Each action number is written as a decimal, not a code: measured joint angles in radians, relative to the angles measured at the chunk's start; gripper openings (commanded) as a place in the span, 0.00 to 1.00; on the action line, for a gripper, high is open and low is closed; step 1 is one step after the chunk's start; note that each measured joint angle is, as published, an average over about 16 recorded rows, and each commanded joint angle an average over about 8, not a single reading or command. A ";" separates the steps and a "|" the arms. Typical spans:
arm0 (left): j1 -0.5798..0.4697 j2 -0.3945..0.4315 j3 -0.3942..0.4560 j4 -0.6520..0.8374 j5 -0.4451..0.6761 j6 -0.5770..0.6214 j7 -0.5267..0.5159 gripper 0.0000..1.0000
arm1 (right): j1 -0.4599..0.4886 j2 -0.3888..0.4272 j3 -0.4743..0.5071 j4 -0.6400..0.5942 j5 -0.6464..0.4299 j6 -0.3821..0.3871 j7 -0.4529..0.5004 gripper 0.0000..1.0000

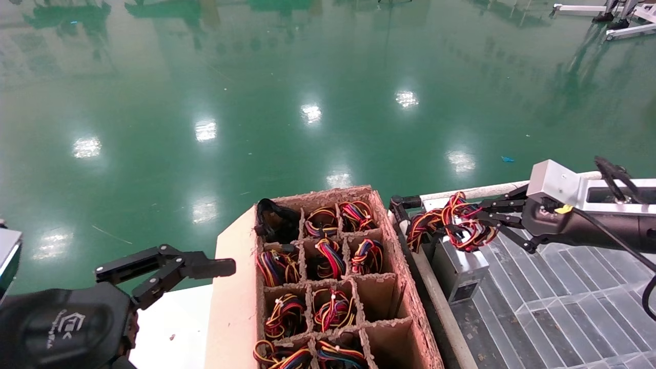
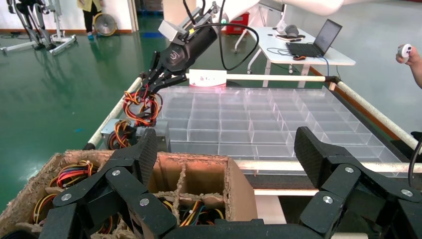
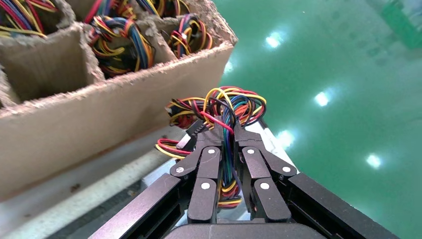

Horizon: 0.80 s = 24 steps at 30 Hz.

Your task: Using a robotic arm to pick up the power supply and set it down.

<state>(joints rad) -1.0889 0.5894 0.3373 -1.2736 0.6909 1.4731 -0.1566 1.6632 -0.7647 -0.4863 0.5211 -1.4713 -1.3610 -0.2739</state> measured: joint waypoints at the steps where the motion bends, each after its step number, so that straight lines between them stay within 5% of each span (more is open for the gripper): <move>1: 0.000 0.000 0.000 0.000 0.000 0.000 0.000 1.00 | 0.000 0.000 0.000 -0.002 -0.001 0.002 -0.002 1.00; 24: 0.000 0.000 0.000 0.000 0.000 0.000 0.000 1.00 | -0.001 0.000 -0.001 -0.003 -0.003 0.005 -0.006 1.00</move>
<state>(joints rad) -1.0888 0.5893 0.3372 -1.2734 0.6907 1.4728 -0.1566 1.6622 -0.7652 -0.4870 0.5184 -1.4743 -1.3559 -0.2796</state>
